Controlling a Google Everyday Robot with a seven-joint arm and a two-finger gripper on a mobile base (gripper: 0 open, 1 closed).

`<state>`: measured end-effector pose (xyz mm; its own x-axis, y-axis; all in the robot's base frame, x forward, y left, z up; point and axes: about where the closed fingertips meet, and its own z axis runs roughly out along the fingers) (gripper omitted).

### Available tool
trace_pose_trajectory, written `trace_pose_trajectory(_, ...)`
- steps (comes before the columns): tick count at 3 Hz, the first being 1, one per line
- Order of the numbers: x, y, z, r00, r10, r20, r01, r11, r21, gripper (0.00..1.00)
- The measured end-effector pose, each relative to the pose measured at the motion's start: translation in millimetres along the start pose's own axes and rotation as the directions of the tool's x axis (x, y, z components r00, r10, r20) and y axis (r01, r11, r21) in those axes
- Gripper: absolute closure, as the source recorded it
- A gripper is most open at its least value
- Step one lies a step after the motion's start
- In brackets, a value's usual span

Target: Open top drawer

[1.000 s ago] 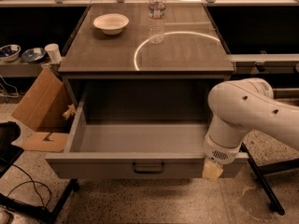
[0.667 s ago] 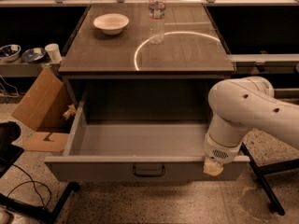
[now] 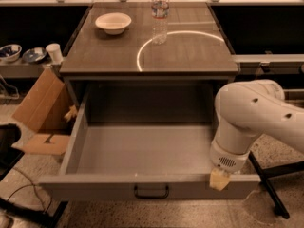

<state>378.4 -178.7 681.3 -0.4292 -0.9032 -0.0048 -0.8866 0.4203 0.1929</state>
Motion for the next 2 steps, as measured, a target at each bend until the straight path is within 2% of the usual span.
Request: trace_pose_trajectory(2,24.5,40.1,2.6,0.998,0.044,-0.042,-0.044,0.9989,-0.014,0.98)
